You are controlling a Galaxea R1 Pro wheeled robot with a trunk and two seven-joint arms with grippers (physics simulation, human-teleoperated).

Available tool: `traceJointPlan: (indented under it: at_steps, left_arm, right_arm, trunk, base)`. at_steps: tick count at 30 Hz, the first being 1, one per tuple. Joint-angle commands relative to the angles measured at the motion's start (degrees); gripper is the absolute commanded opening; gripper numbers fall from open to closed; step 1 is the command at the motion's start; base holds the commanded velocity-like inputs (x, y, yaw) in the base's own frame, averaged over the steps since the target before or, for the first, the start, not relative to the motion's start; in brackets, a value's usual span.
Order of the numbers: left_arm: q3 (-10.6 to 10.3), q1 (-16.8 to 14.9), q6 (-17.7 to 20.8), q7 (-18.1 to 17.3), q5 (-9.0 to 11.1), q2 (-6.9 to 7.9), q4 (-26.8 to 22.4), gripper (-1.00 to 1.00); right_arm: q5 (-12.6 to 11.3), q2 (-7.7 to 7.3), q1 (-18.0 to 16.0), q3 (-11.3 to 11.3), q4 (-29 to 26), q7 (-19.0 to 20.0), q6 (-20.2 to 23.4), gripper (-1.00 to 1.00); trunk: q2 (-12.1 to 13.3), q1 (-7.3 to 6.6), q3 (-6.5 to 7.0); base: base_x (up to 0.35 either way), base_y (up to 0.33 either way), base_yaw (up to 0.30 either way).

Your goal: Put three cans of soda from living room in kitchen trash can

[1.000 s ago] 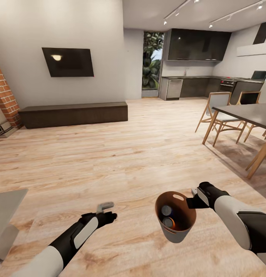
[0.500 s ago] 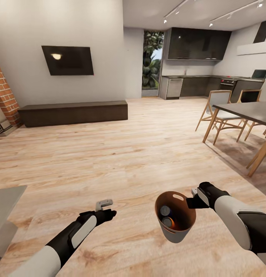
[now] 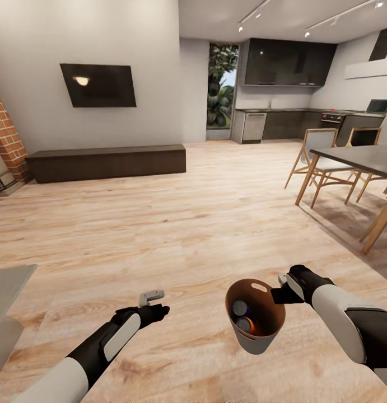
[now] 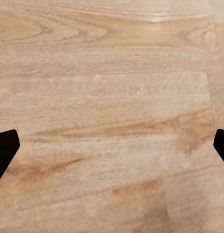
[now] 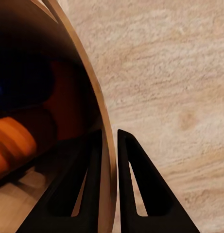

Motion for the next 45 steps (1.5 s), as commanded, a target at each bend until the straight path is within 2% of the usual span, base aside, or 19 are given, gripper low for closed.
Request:
traceJointPlan:
  at_steps: [1,32,45]
  left_arm:
    - [0.00,0.00,-0.01,-0.04,0.00,-0.01,0.07,1.00]
    - [-0.15,0.00,-0.01,-0.28,-0.09,-0.02,0.15,1.00]
    - [-0.18,0.00,-0.01,-0.34,-0.09,-0.01,0.17,1.00]
  right_arm:
    - [-0.79,0.01,-0.04,-0.75,-0.02,0.25,0.05,-1.00]
    - [-0.80,0.33,-0.04,-0.57,-0.13,0.34,-0.03,-1.00]
    - [-0.80,0.49,-0.04,-0.57,-0.11,0.34,-0.03,-1.00]
  trunk:
    - [-0.42,0.22,-0.18]
    - [-12.85,7.03,-5.74]
    - [-13.03,7.36,-8.62]
  base:
    - [0.000,0.000,0.000]
    - [0.000,0.000,0.000]
    - [0.000,0.000,0.000]
